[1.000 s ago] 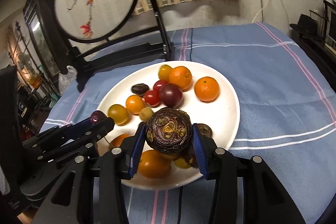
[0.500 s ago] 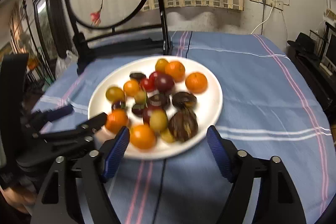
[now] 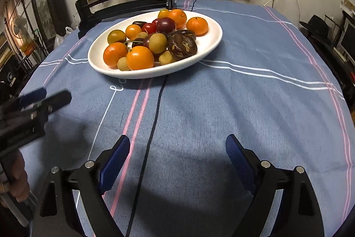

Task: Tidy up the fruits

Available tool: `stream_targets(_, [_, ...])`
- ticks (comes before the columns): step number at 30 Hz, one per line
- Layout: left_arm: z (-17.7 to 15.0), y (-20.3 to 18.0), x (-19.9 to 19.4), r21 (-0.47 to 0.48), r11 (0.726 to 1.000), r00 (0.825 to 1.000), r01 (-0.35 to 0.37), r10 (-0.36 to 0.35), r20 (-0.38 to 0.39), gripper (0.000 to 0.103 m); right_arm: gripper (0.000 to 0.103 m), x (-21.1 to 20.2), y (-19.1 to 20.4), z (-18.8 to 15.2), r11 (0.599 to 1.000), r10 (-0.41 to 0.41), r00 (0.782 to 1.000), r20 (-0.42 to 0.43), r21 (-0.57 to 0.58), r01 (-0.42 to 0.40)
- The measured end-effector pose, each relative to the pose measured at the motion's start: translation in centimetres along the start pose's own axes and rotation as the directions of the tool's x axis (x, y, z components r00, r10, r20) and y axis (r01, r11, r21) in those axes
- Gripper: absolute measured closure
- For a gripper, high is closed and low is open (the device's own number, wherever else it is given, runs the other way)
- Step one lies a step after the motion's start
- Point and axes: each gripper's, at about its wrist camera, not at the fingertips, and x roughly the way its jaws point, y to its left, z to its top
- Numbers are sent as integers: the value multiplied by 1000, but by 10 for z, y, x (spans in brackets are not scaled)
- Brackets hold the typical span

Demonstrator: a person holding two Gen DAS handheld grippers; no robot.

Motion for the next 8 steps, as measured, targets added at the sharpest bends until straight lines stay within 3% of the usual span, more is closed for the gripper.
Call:
stream_targets(4, [-10,-1,1,0,999,999,-49,49,-2,10,13,1,-1,-7,1000,-4,1000,-21,12,4])
stream_targets(8, [-15,-1,6,-2,999,999,-39,39,-28,9,13,2,3,-10,1000,-28,999,-28,-8,28])
